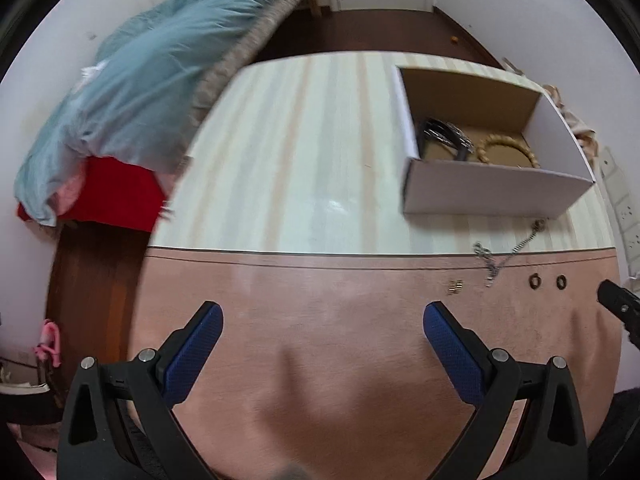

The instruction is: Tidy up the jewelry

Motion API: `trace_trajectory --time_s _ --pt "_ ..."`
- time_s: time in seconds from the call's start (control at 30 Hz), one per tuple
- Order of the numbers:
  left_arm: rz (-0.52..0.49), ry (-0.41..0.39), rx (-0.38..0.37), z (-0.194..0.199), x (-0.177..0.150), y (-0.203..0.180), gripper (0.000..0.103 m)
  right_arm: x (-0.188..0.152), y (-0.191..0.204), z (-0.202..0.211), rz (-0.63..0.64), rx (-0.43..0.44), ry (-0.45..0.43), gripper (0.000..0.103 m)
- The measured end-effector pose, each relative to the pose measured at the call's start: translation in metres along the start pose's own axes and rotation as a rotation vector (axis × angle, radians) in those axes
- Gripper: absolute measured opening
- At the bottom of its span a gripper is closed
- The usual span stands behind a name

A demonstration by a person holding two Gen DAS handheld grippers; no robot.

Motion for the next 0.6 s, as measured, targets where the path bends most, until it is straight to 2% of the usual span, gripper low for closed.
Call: trace_trajectory --time_s 0.13,0.2,0.33,0.43,0.6 --pt "-0.033 0.016 -0.066 -0.014 0.001 -0.022 0.102 0.000 -0.008 -0.013 -0.012 -0.014 -0.004 0.050" --pt "-0.048 0.019 -0.091 -0.018 0.003 -0.032 0.095 -0.002 -0.013 -0.019 -0.027 -0.021 -0.004 0.049" --pt "-0.075 0.031 -0.123 -0.027 0.002 -0.054 0.079 -0.003 -0.019 -0.025 -0.048 -0.028 -0.006 0.049" --pt "-0.090 0.044 -0.129 -0.031 0.000 -0.065 0.060 -0.003 -0.020 -0.027 -0.056 -0.028 -0.004 0.049" --pt "-0.099 0.036 -0.137 -0.032 -0.004 -0.074 0.040 -0.003 -0.023 -0.029 -0.058 -0.030 -0.006 0.049"
Point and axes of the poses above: each gripper's, at about its wrist camera, not at the fingertips, and z roughly against the way its jaws point, y to its left, x to its top, the point moved 1 cm from there along -z, roughly the way its jaws point, and after that the axes turned 4 degrees about z, right-handed, at the moved point
